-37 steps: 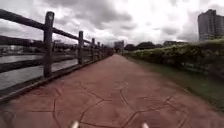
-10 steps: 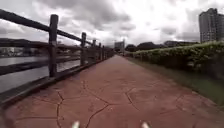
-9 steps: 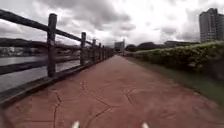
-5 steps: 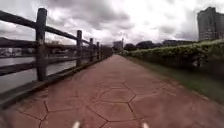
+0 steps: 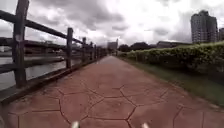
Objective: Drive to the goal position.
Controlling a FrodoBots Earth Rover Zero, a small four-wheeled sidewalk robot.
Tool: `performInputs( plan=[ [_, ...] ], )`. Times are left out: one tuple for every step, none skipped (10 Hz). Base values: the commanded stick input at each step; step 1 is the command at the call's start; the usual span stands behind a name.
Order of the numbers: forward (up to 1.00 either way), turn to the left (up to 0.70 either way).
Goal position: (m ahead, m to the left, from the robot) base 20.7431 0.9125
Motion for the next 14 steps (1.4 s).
performInputs(
  plan=[
    [0.70,0.00],
    [0.70,0.00],
    [0.70,0.00],
    [0.70,0.00],
    [0.70,0.00],
    [0.70,0.00],
    [0.70,0.00],
    [0.70,0.00],
    [0.70,0.00],
    [0.70,0.00],
    [0.70,0.00],
    [0.70,0.00],
    [0.70,0.00],
    [0.70,0.00]
  ],
)
